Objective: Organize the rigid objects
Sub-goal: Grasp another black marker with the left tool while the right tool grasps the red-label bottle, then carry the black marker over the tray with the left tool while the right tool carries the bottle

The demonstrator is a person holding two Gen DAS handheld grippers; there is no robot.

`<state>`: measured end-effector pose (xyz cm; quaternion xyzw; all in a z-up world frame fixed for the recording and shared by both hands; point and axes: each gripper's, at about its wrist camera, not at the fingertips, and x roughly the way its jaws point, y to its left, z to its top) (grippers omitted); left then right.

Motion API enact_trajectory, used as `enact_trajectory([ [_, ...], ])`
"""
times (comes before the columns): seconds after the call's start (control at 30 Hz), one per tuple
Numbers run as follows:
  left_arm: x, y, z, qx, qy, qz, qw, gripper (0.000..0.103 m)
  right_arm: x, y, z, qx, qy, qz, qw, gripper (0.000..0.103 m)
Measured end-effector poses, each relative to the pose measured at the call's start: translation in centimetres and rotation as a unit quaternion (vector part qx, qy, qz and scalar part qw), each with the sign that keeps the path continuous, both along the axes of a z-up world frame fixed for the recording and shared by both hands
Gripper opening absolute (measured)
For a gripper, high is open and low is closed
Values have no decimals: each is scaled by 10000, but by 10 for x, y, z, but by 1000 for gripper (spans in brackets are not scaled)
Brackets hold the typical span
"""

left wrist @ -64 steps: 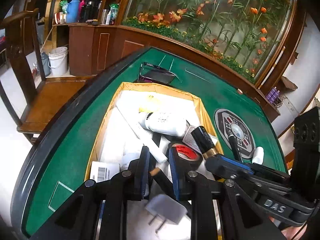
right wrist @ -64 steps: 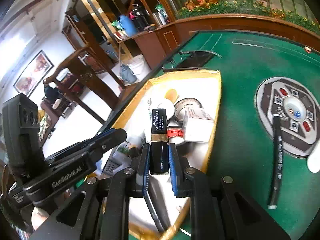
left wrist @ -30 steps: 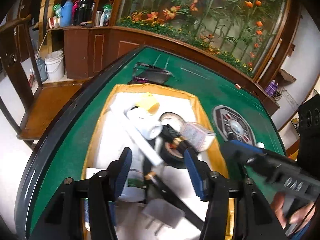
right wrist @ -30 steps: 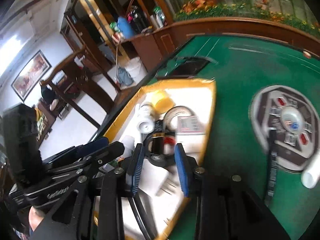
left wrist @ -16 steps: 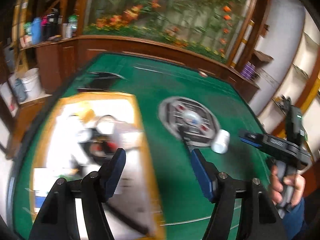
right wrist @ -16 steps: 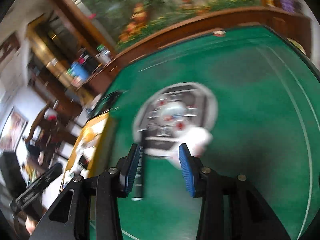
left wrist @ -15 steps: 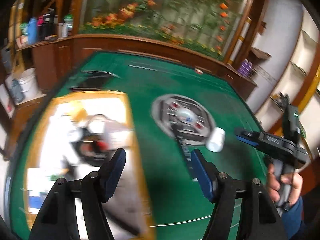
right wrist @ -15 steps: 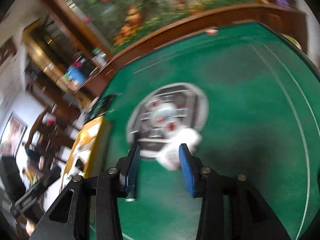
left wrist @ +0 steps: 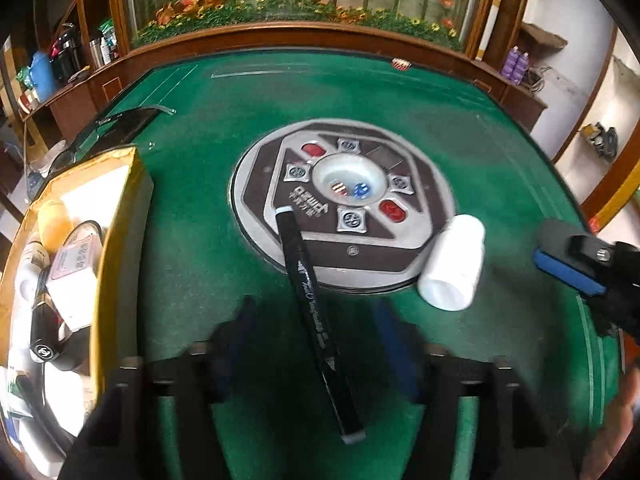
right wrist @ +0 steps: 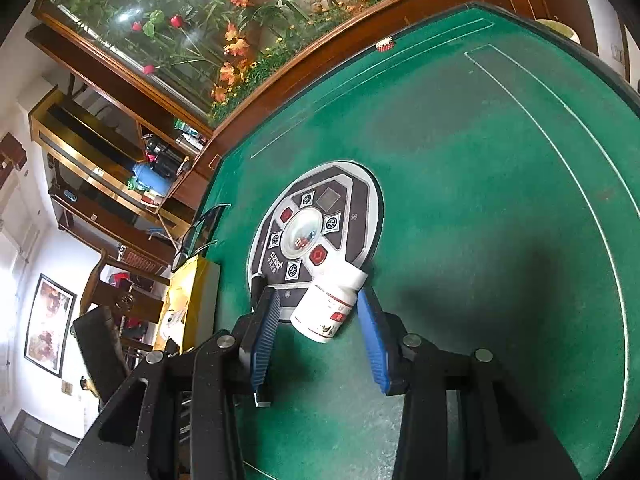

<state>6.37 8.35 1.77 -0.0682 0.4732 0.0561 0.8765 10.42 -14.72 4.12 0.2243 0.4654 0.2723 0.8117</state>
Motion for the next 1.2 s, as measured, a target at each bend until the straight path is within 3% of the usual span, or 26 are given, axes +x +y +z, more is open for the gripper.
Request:
enact_trajectory([
  [0.07, -1, -4, -7, 198, 7, -58, 9998, 29, -1, 1, -2, -46, 29, 15, 10000, 41],
  [0.1, -5, -6, -9, 351, -57, -80, 9993, 28, -1, 3, -4, -81, 61, 73, 9999, 41],
  [0.23, -18, -4, -8, 342, -122, -128, 9993, 20, -1, 13, -10, -356, 24, 90, 9993, 41],
  [0.6, -16, -2, -10, 371, -250, -159, 9989, 20, 22, 53, -24, -1150, 207, 23, 9932, 41],
  [0.8, -13, -4, -11, 466, -292, -33, 9985, 24, 14, 73, -24, -1677, -230, 399, 9848, 40],
  [0.93, -13, -5, -11, 516, -370, 34, 9980, 26, 11, 65, -26, -1586, -276, 445, 9859, 39],
  [1.03, -16, -9, -11, 573, -424, 35, 9975, 15, 11, 60, -24, -1491, -283, 437, 9874, 39],
  [1.2, -22, -16, -8, 764, -571, 40, 9954, 15, 4, 55, -13, -1484, -520, 367, 9869, 39],
])
